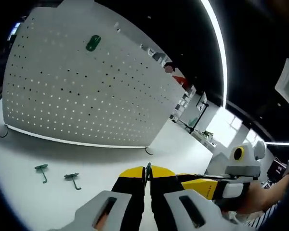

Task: Insert the hook assembly into the mounting plate slot until the hook locks in place.

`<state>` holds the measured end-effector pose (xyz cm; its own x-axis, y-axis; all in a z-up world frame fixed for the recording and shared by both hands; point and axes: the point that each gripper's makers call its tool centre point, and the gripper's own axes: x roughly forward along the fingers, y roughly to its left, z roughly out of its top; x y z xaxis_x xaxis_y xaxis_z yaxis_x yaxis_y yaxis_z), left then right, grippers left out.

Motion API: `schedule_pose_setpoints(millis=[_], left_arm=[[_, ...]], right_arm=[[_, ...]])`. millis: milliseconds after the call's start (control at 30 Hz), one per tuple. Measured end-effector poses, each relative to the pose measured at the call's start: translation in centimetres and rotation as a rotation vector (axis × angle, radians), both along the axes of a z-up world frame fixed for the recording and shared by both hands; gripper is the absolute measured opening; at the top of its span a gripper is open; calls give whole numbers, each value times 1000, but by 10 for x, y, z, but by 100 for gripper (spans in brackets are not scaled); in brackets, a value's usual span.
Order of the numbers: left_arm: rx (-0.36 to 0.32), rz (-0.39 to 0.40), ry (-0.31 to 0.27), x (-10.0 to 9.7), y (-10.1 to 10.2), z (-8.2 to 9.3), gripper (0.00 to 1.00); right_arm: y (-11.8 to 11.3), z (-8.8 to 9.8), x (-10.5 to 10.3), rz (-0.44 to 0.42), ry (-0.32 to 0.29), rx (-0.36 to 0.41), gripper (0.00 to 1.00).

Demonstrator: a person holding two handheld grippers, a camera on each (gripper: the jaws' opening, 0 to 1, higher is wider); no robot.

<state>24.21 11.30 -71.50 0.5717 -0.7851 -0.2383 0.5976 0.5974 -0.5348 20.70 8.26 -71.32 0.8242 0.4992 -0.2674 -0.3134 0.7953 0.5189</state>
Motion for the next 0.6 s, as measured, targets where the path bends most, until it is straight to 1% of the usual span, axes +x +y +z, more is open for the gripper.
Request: schedule_pose_setpoints(millis=[67,100,133,267,333,433,500,600], left_arm=[[-6,-2,-11,-1,-2,2,1],[-17,-4,-11,-1,-3,3,1],[-25,-3,-10,-1,-3,4,1],[-43,6,-13,-1,-3,7,1],[-49,6,-15,-1,-3,8,1],[-57,-11,-35,-3,-5,11,1],[-62,-18,-40,-5,-6,13,1],[-62,-22,-48,-5,-7,13,1]], right_arm=[[0,3,2,-4,-4,3,23],[0,4,3,-4,-11,3,18],[0,6,3,-3,-12,8,16],[4,8,5,3,-4,36,16],[6,8,6,11,-5,36,15],[9,7,7,15,3,46,14],[11,6,7,17,12,52,12],[12,6,6,21,9,62,10]])
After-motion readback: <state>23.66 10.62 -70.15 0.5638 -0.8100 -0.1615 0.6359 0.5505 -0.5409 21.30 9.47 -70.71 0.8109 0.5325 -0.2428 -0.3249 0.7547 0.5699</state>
